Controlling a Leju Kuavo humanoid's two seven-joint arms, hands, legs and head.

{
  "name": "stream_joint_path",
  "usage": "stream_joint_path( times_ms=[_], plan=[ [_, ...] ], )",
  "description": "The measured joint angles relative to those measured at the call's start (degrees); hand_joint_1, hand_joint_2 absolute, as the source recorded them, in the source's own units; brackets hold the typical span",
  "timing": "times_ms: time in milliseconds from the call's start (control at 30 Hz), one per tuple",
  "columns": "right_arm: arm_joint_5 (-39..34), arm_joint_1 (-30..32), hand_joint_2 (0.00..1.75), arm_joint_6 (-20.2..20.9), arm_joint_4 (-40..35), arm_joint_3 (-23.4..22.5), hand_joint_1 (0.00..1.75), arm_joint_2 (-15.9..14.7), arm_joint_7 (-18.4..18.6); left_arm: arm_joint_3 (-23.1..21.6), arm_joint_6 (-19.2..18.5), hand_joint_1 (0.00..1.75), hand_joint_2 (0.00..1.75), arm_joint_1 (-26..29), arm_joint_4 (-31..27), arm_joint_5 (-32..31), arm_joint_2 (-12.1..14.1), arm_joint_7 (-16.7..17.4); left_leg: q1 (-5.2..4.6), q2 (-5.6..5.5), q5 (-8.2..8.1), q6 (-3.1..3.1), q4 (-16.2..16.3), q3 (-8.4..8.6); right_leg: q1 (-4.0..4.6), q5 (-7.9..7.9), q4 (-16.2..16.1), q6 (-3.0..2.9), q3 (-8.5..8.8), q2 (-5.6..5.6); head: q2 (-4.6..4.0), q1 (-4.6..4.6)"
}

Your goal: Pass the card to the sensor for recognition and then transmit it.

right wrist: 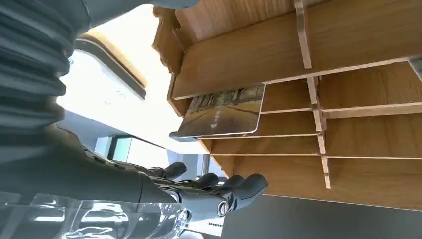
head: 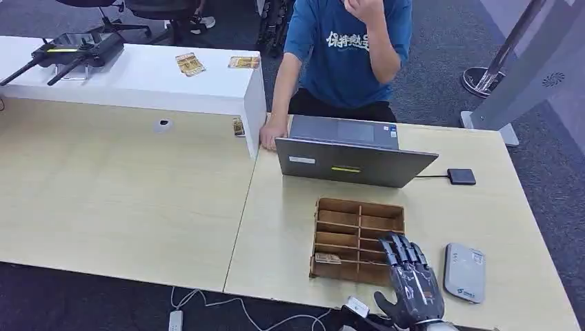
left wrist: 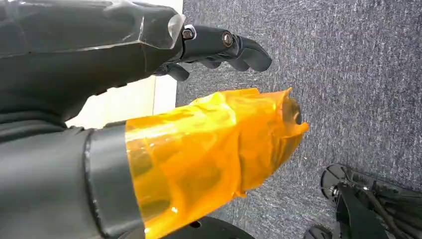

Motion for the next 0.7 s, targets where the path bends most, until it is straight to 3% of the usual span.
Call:
stream_joint_path(
  times_ms=[633, 700],
  plan=[
    [-0.02, 0.28, 1.75, -0.09, 0.0, -0.18, 0.0, 0.0, 0.0, 0.0, 0.0, 0.0, 0.0, 0.0, 0.0, -0.07, 0.0, 0.0, 0.0, 0.0, 0.0, 0.0, 0.0, 0.0, 0.0, 0.0, 0.0, 0.0, 0.0, 0.0, 0.0, 0.0],
    [-0.02, 0.29, 1.75, -0.09, 0.0, -0.33, 0.38, 0.0, 0.0, 0.0, 0.0, 0.0, 0.0, 0.0, 0.0, -0.07, 0.0, 0.0, 0.0, 0.0, 0.0, 0.0, 0.0, 0.0, 0.0, 0.0, 0.0, 0.0, 0.0, 0.0, 0.0, 0.0]
  ],
)
